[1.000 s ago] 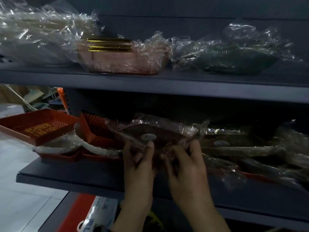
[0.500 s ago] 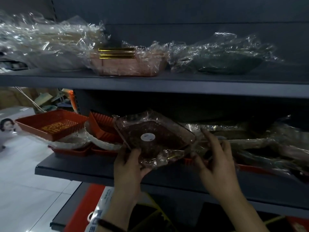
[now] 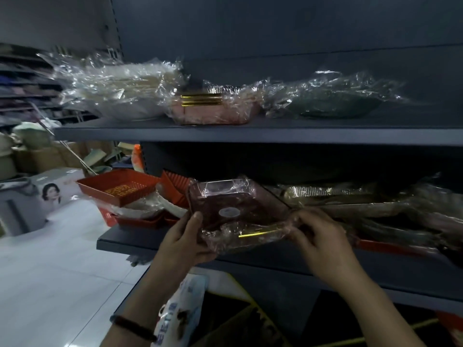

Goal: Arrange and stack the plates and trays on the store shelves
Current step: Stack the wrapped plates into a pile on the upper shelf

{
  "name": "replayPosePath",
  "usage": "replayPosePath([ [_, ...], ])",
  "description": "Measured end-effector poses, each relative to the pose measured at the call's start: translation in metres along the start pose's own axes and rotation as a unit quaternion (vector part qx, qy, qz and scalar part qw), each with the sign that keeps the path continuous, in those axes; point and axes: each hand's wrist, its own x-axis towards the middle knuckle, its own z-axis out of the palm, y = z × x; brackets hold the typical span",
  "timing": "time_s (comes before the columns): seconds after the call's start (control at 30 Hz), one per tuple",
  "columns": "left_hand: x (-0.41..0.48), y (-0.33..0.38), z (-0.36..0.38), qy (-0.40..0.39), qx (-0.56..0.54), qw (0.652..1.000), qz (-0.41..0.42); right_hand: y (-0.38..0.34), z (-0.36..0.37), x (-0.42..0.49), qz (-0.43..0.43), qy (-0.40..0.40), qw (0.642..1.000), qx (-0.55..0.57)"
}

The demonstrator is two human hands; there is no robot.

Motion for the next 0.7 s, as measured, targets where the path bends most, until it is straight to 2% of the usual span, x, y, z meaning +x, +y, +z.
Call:
replayPosePath([
  [0.07,-0.017,0.009,-0.014,-0.016,0.074,0.997,0.007,-0.015,-0.001,0.001,-0.010,0.016,1.000,-0.003],
  [0.13,-0.031,0.015,-0.032,-0.011,0.164,0.984,0.070,-0.034,-0.001,0.000,-0.017,0.021,1.000,-0.003],
  [0.2,-0.047,0.026,-0.047,-0.008,0.244,0.955,0.170,-0.053,0.002,-0.003,-0.023,0.034,0.999,0.003],
  [0.3,-0.077,0.049,-0.053,-0.028,0.336,0.918,0.207,-0.086,0.002,-0.007,-0.026,0.058,0.998,0.019],
  [0.5,-0.117,0.084,-0.068,0.067,0.306,0.906,0.286,-0.149,-0.011,-0.007,-0.036,0.057,0.997,0.038],
  [0.7,-0.154,0.123,-0.087,0.128,0.310,0.891,0.307,-0.200,-0.024,-0.005,-0.033,0.019,0.993,0.109],
])
